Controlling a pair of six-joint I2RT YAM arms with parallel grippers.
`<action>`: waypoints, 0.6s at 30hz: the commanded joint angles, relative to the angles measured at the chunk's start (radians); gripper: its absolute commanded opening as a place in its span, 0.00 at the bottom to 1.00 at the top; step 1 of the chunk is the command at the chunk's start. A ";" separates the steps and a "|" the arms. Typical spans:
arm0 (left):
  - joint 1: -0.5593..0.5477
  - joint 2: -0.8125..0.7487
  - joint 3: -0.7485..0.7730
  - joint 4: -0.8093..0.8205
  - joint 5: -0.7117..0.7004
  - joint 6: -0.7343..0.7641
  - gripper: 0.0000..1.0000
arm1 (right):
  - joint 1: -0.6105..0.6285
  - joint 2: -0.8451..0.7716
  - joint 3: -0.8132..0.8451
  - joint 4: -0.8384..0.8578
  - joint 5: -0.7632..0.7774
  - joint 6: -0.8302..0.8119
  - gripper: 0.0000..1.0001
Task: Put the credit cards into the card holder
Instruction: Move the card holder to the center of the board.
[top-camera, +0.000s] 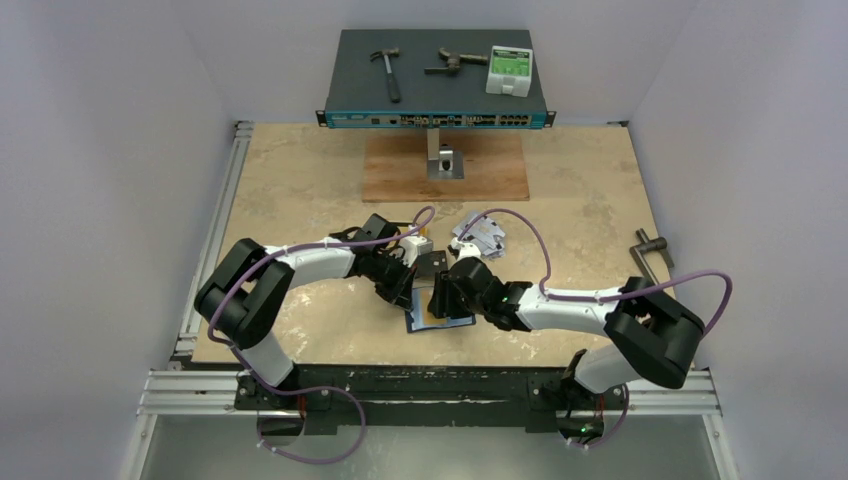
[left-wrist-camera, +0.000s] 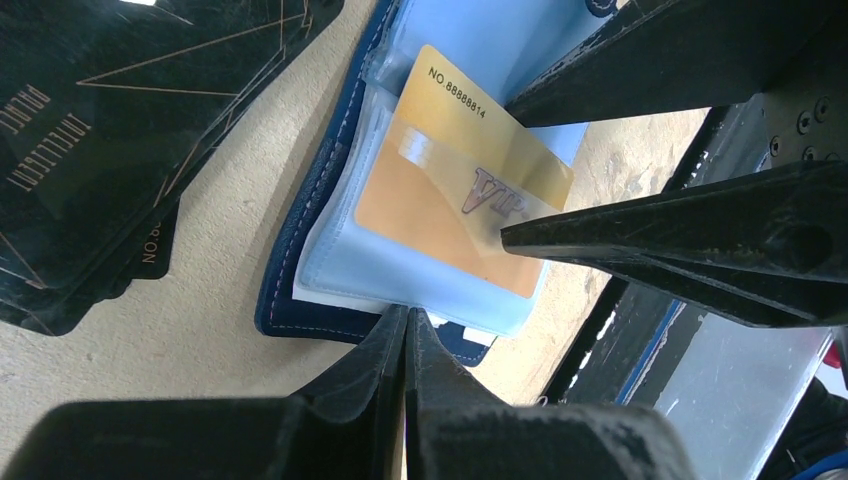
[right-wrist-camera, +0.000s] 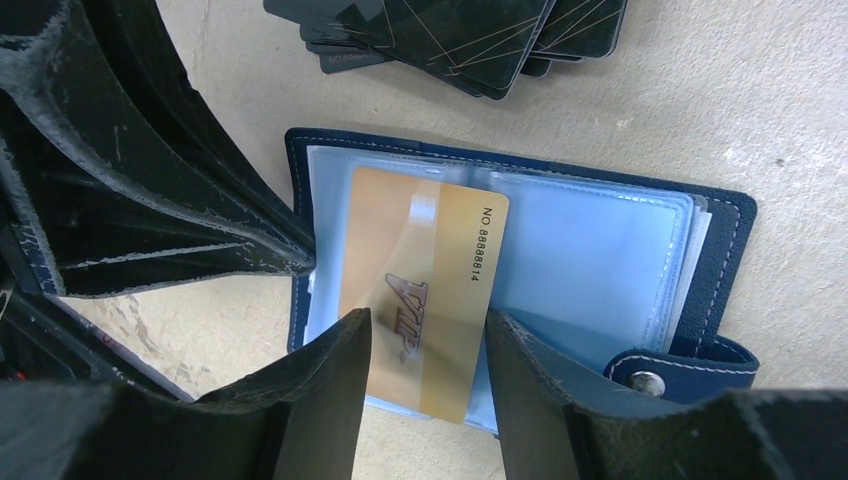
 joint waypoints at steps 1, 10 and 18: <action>0.010 -0.025 -0.001 0.025 0.015 0.003 0.00 | 0.008 -0.046 0.009 -0.035 0.031 -0.012 0.46; 0.035 -0.043 0.067 -0.048 0.055 0.046 0.00 | 0.008 -0.124 -0.082 -0.110 0.081 0.015 0.48; -0.029 -0.042 0.081 -0.044 0.025 0.213 0.00 | 0.005 -0.169 -0.080 -0.179 0.123 0.001 0.49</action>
